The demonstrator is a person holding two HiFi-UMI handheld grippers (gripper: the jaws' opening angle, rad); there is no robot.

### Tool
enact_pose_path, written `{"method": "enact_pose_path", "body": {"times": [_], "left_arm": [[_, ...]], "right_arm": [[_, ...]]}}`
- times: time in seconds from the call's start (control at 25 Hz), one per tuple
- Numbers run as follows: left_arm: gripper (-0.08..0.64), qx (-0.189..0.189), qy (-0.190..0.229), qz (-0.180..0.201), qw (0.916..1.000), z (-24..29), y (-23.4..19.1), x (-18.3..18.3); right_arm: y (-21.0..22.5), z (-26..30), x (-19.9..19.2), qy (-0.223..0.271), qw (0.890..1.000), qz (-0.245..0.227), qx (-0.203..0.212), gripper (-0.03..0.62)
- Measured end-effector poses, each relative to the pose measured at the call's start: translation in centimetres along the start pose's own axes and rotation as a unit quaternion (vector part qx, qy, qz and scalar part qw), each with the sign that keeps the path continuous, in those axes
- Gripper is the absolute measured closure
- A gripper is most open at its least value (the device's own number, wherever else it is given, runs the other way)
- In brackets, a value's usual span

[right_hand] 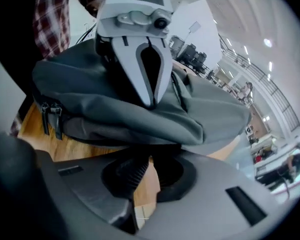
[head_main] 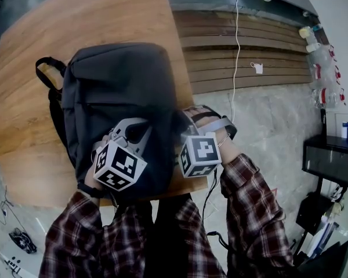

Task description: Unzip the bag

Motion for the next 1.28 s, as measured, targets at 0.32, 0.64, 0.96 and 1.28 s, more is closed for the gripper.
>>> {"method": "enact_pose_path", "body": {"times": [0.32, 0.64, 0.96, 1.28], "left_arm": [[0.551, 0.014, -0.007, -0.005, 0.9999, 0.3, -1.0, -0.6], [0.551, 0.016, -0.023, -0.021, 0.9994, 1.0, -1.5, -1.0], [0.551, 0.048, -0.037, -0.064, 0.9961, 3.1, -4.5, -0.3], [0.552, 0.084, -0.045, -0.108, 0.9896, 4.9, -8.5, 0.1]], "right_arm": [[1.0, -1.0, -1.4, -0.007, 0.989, 0.145, 0.021, 0.572], [-1.8, -1.7, -1.8, -0.014, 0.972, 0.225, 0.061, 0.577], [-6.8, -4.0, -2.2, 0.001, 0.943, 0.330, 0.049, 0.577], [-10.5, -5.0, 1.0, 0.047, 0.910, 0.411, 0.035, 0.577]]}}
Point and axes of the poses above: the fingertips, and each gripper's own axes: z forward along the fingers, y to its right, x out of its top, the point moved 4 cm from there along -z, backward along the fingers, and after that the axes turned 9 degrees about y, right-handed, at the moved point
